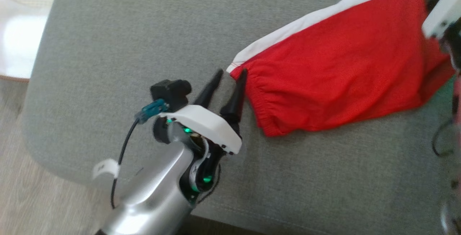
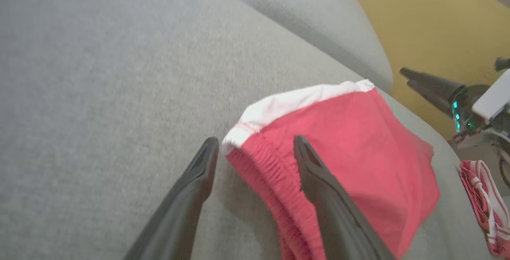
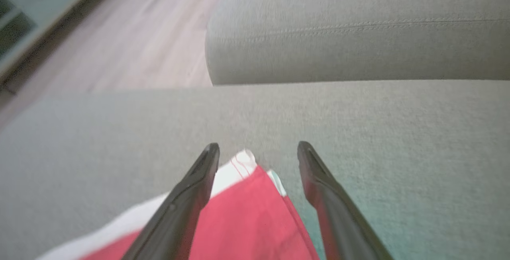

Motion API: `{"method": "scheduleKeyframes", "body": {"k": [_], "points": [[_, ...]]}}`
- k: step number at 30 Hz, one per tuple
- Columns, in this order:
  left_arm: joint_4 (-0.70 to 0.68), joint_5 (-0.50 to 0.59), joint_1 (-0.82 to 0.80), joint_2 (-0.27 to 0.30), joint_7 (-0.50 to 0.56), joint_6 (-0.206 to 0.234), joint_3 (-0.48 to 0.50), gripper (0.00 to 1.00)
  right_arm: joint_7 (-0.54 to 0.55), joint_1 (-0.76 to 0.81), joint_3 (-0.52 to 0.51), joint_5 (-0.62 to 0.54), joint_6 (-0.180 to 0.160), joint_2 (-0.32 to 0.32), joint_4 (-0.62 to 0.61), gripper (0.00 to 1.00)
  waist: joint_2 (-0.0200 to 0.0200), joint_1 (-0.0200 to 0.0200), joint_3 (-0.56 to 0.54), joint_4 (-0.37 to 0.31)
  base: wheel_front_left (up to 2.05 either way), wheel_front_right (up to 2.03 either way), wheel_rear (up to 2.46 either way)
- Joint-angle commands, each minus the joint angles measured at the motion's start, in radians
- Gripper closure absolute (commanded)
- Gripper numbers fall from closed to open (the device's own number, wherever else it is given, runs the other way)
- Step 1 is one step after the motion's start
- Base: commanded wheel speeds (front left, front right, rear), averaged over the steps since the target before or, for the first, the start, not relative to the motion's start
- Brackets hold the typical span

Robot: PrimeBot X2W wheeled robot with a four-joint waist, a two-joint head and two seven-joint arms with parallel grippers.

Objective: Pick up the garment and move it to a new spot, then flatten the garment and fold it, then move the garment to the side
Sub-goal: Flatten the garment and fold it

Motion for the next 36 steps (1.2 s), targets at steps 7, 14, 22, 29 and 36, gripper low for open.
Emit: {"method": "scheduleKeyframes", "body": {"k": [7, 14, 22, 29, 36], "points": [[-0.186, 0.207, 0.078, 0.065, -0.091, 0.103, 0.055, 0.00, 0.154, 0.129, 0.183, 0.011, 0.007, -0.141, -0.099, 0.00, 0.0000, 0.0000, 0.004, -0.021, 0.00, 0.00, 0.00], [-0.252, 0.392, 0.168, 0.033, -0.094, 0.107, 0.100, 0.00, 0.263, 0.147, 0.200, 0.070, 0.007, -0.145, -0.081, 0.00, 0.0000, 0.0000, 0.010, 0.006, 0.00, 0.00, 0.00], [-0.268, 0.525, 0.237, 0.005, -0.094, 0.044, 0.174, 0.00, 0.248, 0.167, 0.111, 0.206, 0.007, -0.049, -0.109, 1.00, 0.0000, 0.0000, -0.029, -0.027, 0.00, 0.00, 0.00], [-0.268, 0.581, 0.324, 0.018, -0.094, -0.008, 0.246, 0.00, 0.227, 0.274, -0.016, 0.276, 0.007, -0.037, -0.173, 1.00, 0.0000, 0.0000, -0.112, -0.110, 0.00, 0.00, 0.00], [-0.255, 0.608, 0.405, 0.020, -0.094, -0.055, 0.300, 0.00, 0.209, 0.305, -0.298, 0.217, 0.007, -0.038, -0.153, 1.00, 0.0000, 0.0000, -0.180, -0.158, 0.00, 0.00, 0.00]]}}
